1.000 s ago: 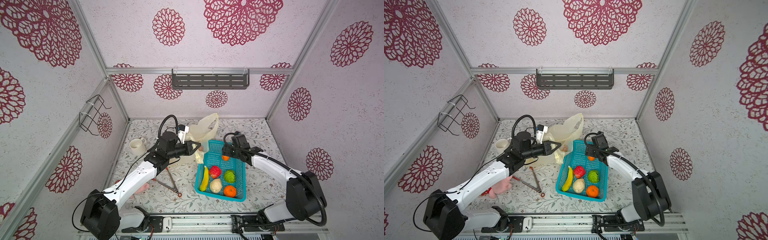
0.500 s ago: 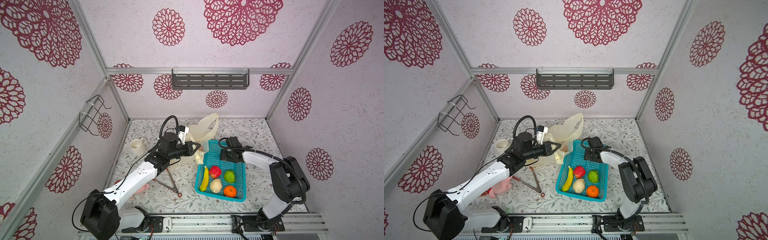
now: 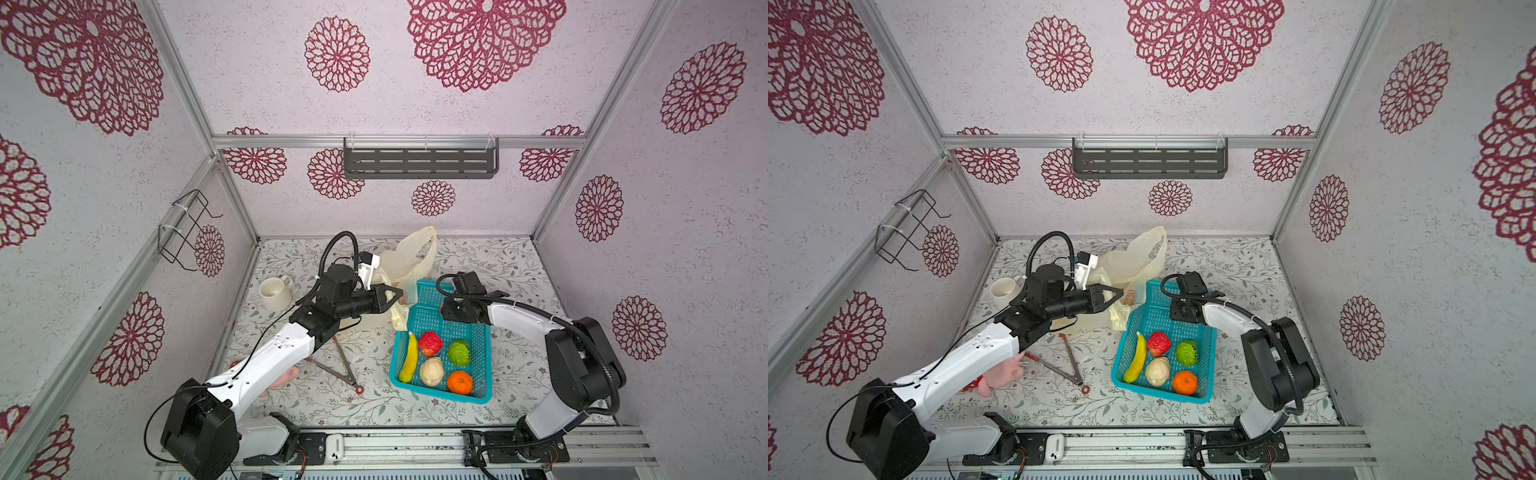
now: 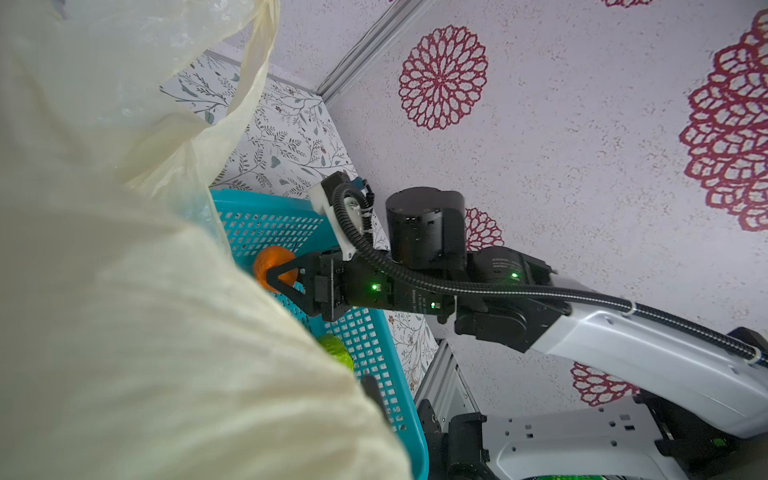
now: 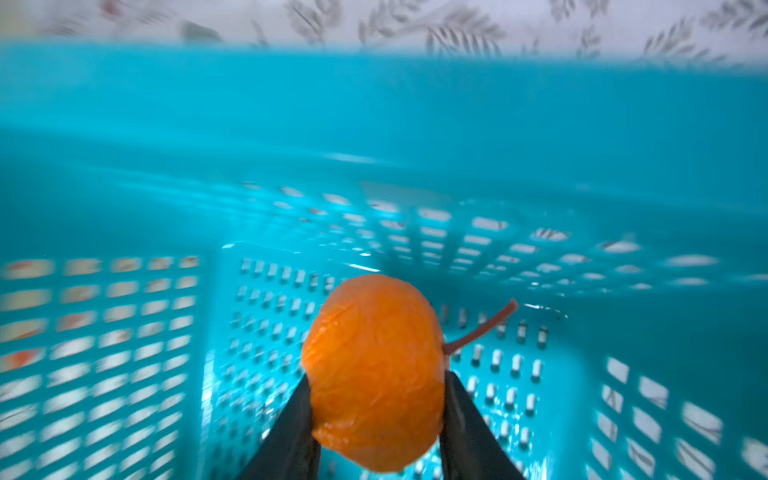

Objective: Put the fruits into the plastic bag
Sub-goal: 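Grasp the orange with the right gripper and lift it from the basket, then carry the orange into the bag and open the right gripper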

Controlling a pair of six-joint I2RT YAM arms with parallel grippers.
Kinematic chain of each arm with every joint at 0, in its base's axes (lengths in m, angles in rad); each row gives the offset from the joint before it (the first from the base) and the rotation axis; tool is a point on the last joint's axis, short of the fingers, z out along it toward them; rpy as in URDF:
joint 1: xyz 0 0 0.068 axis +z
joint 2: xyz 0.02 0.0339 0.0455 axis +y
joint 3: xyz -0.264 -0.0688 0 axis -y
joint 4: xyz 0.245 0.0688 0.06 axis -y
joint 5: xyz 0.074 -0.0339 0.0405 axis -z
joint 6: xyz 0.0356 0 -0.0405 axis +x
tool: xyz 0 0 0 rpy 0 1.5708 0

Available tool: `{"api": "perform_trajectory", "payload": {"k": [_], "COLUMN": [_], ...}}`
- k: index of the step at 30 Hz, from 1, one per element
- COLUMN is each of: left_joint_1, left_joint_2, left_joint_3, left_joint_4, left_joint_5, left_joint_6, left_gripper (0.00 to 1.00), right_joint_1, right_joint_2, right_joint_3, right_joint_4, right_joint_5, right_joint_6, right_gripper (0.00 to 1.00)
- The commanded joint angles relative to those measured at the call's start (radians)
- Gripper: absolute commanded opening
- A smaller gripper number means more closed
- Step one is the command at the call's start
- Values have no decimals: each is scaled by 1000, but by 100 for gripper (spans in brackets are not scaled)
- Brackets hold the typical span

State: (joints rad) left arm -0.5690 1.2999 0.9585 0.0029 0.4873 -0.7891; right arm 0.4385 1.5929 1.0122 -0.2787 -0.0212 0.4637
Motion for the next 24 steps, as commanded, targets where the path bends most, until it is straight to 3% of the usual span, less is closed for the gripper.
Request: {"api": "perform_trajectory", "payload": {"k": [1,6,14,22,24], "left_joint_1": [-5,-5,-9,-10,-10], "left_joint_2": [-5,1,-28,-51,-54], "left_joint_3": [12,14,3,5,2], "left_joint_4": [15,21,17,-33,-34], "left_joint_5": [4,9,-19,-49,-51], "left_joint_6": [15,14,24,45,46], "left_gripper": [0,0,0,0,0], "right_joint_1": [15,58,214,223,223], "right_joint_2": [-124,-128,92,237,235], "right_joint_3": [73,188,383,408,400], "right_joint_4": [7,48,46,25,24], "right_joint_5": [-108,-243,-385,-361,-350], "right_joint_6": [-59,-82,-144,-109,-114], "right_gripper": [26,26,26,26,30]}}
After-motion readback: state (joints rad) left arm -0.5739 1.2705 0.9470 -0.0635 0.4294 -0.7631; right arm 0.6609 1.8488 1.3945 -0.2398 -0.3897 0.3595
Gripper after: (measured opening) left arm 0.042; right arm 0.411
